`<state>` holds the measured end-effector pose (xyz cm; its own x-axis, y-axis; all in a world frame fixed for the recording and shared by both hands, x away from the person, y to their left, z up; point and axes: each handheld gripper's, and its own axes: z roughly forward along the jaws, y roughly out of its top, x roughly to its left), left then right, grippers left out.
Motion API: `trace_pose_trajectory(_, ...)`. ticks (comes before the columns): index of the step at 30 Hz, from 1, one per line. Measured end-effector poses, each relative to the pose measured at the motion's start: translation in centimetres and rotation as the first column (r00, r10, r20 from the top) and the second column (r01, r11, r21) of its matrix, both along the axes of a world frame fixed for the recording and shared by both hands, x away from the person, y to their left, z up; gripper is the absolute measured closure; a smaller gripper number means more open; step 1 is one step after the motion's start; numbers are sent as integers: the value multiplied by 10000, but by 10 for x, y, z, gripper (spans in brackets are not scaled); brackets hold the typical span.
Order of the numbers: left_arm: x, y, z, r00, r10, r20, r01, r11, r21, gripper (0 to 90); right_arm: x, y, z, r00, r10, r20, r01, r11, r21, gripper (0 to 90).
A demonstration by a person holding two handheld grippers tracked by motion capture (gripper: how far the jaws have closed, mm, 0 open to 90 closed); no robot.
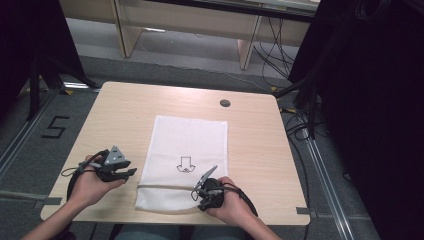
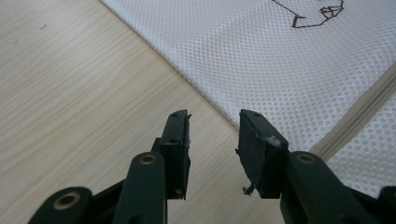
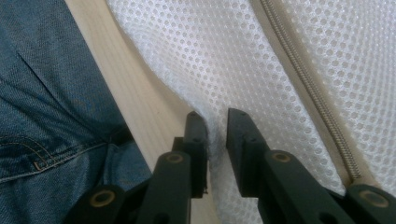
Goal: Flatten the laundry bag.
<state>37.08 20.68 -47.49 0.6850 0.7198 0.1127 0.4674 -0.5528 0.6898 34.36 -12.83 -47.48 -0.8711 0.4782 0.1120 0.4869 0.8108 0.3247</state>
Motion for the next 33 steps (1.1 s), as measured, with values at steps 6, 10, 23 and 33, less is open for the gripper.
trace_pose_trajectory(6, -1, -4, 0, 9999, -28, -128, 26, 9999, -105, 627, -3, -3, 2, 9999, -164, -22, 164, 9999, -38, 701)
trace_pose_trajectory(10, -1, -13, -1, 10000, 11, -61, -14, 9989, -459, 626, -7, -7, 7, 9997, -232, -29, 232, 9997, 51, 617)
trace_pose_trajectory(23, -2, -39, 3, 9951, -970, -211, 963, 9949, -300, 669, 2, -29, 36, 9903, -1380, -133, 1386, 9845, 1076, 689)
trace_pose_trajectory(33, 5, -83, 2, 9738, -2194, -590, 2197, 9756, -10, 834, 45, -63, 28, 9484, -3166, 192, 3164, 9485, 122, 900)
